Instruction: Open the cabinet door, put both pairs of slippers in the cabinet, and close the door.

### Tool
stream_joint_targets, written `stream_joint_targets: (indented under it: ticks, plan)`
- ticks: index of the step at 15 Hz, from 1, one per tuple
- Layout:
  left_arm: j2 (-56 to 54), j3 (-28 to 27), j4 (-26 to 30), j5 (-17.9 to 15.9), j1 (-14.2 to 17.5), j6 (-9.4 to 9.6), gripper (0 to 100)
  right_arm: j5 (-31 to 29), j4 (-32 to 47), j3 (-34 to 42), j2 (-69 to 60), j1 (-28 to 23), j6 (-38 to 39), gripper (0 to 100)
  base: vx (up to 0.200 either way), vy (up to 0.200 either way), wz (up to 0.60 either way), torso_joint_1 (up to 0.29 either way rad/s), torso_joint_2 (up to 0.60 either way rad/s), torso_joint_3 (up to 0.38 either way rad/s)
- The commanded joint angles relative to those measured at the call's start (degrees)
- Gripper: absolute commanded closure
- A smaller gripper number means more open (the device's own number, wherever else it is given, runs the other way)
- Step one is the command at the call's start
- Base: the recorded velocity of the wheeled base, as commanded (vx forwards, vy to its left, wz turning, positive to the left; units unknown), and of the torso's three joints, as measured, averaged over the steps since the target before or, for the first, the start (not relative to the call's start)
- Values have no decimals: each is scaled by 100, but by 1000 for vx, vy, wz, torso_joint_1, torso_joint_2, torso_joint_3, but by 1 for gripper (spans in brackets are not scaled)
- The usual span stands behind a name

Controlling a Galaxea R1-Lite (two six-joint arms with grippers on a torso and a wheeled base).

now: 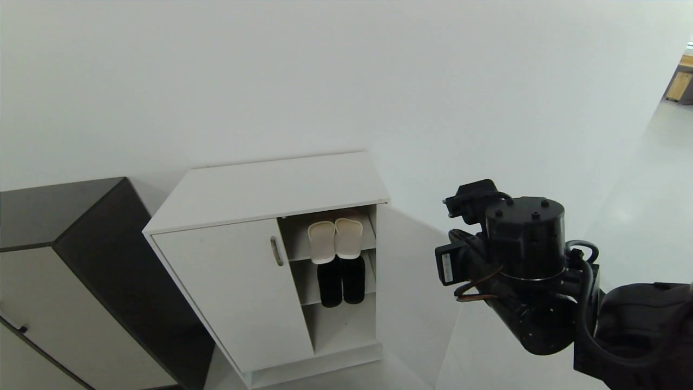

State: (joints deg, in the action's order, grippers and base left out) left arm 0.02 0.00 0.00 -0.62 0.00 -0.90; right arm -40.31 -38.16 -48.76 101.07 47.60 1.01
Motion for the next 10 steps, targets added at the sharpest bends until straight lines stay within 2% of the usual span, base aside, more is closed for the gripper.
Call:
stream_joint_targets:
  ticks: [1, 3, 4, 6, 10]
  plan:
    - [6, 0, 0, 1, 0, 2, 100, 76, -69, -177, 167, -208, -5, 100, 0, 0, 0, 0, 0, 0]
    - [6, 0, 0, -8, 0, 2, 100, 692, 36, -714, 273, -814, -22, 100, 0, 0, 0, 0, 0, 0]
    - [6, 0, 0, -8, 0, 2, 100, 797, 291, -1012, 361, -1025, -5, 100, 0, 0, 0, 0, 0, 0]
    - [6, 0, 0, -8, 0, 2, 100, 1157, 827, -1531, 501, -1227, 154, 100, 0, 0, 0, 0, 0, 0]
    - [6, 0, 0, -8, 0, 2, 100, 1500, 1671, -2480, 941, -1482, 725, 100, -200, 0, 0, 5, 2, 1]
